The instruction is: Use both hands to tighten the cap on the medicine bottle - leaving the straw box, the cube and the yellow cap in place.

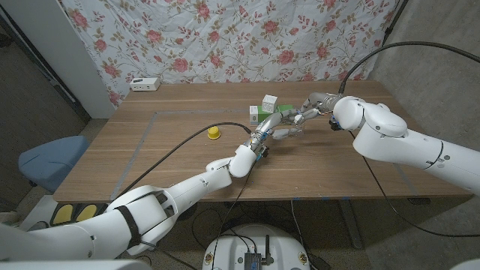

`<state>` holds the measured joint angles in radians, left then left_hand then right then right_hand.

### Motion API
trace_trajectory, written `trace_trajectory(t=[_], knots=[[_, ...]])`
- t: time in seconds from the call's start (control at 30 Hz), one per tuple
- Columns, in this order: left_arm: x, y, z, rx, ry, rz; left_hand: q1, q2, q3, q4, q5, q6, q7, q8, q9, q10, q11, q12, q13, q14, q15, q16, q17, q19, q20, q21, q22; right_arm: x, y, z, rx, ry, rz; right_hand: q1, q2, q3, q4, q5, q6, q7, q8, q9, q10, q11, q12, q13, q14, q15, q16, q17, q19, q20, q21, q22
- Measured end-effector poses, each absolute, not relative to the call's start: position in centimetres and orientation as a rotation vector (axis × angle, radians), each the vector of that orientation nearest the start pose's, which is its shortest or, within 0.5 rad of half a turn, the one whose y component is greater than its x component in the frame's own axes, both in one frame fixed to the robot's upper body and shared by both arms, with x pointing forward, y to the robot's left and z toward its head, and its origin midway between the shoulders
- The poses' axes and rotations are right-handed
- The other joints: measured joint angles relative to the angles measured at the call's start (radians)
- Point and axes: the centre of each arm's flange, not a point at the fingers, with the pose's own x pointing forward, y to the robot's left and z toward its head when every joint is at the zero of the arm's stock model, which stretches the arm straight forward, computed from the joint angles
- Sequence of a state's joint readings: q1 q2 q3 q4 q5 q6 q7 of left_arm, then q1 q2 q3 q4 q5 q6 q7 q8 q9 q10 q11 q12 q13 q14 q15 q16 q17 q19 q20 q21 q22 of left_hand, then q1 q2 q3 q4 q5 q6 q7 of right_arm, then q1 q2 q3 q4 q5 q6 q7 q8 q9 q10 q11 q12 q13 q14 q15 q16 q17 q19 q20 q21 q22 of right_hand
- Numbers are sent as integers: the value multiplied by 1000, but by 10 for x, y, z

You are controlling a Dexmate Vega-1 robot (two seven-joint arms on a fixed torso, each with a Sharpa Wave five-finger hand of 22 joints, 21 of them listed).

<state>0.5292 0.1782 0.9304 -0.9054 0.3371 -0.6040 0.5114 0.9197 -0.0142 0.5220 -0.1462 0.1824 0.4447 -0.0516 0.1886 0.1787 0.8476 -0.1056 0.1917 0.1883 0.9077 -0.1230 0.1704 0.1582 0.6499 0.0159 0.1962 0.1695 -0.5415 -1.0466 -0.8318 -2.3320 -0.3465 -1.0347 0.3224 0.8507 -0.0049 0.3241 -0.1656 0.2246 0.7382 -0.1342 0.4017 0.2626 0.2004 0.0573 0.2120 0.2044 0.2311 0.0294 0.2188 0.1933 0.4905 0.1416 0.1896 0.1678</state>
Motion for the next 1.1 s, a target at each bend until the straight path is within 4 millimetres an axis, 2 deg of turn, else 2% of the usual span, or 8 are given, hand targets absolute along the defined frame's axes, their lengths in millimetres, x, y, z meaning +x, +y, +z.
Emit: trace_trajectory(t=[0.17,0.33,0.47,0.73,1.1], knots=[[625,-6,-50,712,-1070,-354,-4,-4,0,0,0,0,0,0,0,0,0,0,0,0,0,0,0,0,0,0,0,513,-214,65,-1394,-199,-18,0,0,0,0,-8,19,5,4,0,13,2,8,0,8,-8,0,0,13,-9,0,0],[625,-5,-51,712,-1069,-353,-11,-3,0,0,0,0,0,0,0,0,0,-1,0,0,0,0,3,0,0,0,0,514,-216,63,-1380,-203,-25,0,0,0,0,-9,45,12,18,-1,32,0,8,0,18,-17,0,0,22,-18,4,0],[625,-5,-51,711,-1069,-353,-11,-3,0,0,0,0,0,0,0,0,0,1,0,0,0,0,3,0,0,0,0,515,-216,62,-1371,-212,-35,0,0,-6,5,-16,59,23,26,-1,45,-2,14,0,28,-20,8,0,32,-18,4,0],[625,-4,-51,711,-1069,-352,-11,-3,0,0,0,0,0,0,0,0,0,1,0,0,0,0,3,0,0,0,0,515,-216,61,-1368,-210,-57,-15,-18,-18,15,-22,94,26,40,-1,68,-7,14,0,46,-28,14,5,43,-18,4,0],[625,-3,-51,711,-1071,-351,-11,-3,2,2,0,5,-5,0,0,0,0,1,0,0,0,0,3,0,0,0,0,515,-211,59,-1392,-205,-92,-48,-18,-31,28,-24,124,30,54,-6,95,-23,18,0,66,-36,16,5,54,-18,4,0]])
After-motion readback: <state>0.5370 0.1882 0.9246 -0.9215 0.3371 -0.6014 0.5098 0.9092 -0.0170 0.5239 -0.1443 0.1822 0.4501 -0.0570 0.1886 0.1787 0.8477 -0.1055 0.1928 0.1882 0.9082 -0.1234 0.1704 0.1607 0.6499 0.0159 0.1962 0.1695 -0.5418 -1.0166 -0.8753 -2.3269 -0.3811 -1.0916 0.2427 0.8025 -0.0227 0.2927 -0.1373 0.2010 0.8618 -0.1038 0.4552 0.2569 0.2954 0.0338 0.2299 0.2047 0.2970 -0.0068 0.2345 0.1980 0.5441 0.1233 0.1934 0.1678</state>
